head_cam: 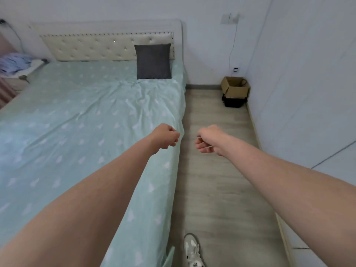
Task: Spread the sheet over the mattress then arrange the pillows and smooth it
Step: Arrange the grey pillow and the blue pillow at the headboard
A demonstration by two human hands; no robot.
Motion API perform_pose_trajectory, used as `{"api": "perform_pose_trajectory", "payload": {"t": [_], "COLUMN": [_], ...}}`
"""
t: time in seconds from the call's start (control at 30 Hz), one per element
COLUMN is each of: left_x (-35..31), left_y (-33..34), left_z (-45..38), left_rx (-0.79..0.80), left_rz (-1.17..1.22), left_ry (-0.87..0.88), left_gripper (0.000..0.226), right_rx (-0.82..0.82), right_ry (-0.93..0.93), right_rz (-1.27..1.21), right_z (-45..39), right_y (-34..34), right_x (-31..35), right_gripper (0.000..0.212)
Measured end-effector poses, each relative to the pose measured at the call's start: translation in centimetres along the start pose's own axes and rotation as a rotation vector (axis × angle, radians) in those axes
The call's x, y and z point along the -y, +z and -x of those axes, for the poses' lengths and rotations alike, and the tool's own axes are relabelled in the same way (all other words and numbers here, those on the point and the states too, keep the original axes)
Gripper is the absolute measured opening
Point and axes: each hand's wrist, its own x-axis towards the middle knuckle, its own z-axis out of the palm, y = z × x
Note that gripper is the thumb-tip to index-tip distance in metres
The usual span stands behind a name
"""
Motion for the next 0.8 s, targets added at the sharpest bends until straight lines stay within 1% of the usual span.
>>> {"api": "perform_pose_trajectory", "payload": {"t": [0.07,0.17,0.23,0.37,0.5,0.53,0.67,0.7,0.8], "left_x": [-1.7,-4.8,-7.4,-13.3,-19.0,-20.3,-24.4,-25.3,-28.0], "left_y": [-0.5,-1.4,-2.2,-3.1,-3.8,-4.0,-5.6,-6.4,-8.4], "left_z": [-4.3,-10.8,-14.8,-22.7,-30.5,-32.7,-42.3,-44.6,-50.5], "left_rx": [0.004,0.021,0.015,0.007,0.018,0.011,-0.043,-0.057,-0.087], "left_rz": [0.006,0.002,-0.015,-0.046,-0.108,-0.120,-0.121,-0.108,-0.096], "left_ry": [-0.008,-0.029,-0.024,0.021,0.104,0.113,0.056,0.032,-0.027], "left_gripper": [0.020,0.020,0.025,0.027,0.015,0.016,0.027,0.028,0.025], "right_rx": [0.006,-0.003,-0.002,-0.015,-0.016,-0.004,0.071,0.091,0.127], "right_ry": [0.006,0.027,0.018,-0.004,-0.001,-0.007,-0.038,-0.044,-0.061], "right_rz": [0.008,0.013,-0.001,-0.028,-0.023,-0.022,0.001,0.013,0.037], "right_z": [-3.6,-9.2,-12.3,-18.5,-26.0,-28.2,-37.4,-39.6,-46.0], "right_y": [-1.3,-3.7,-5.5,-9.8,-13.0,-13.5,-15.6,-16.1,-17.6], "right_x": [2.6,6.9,9.9,15.8,20.5,21.8,27.5,29.1,33.9], "right_gripper": [0.010,0.032,0.038,0.037,0.034,0.033,0.022,0.022,0.029]}}
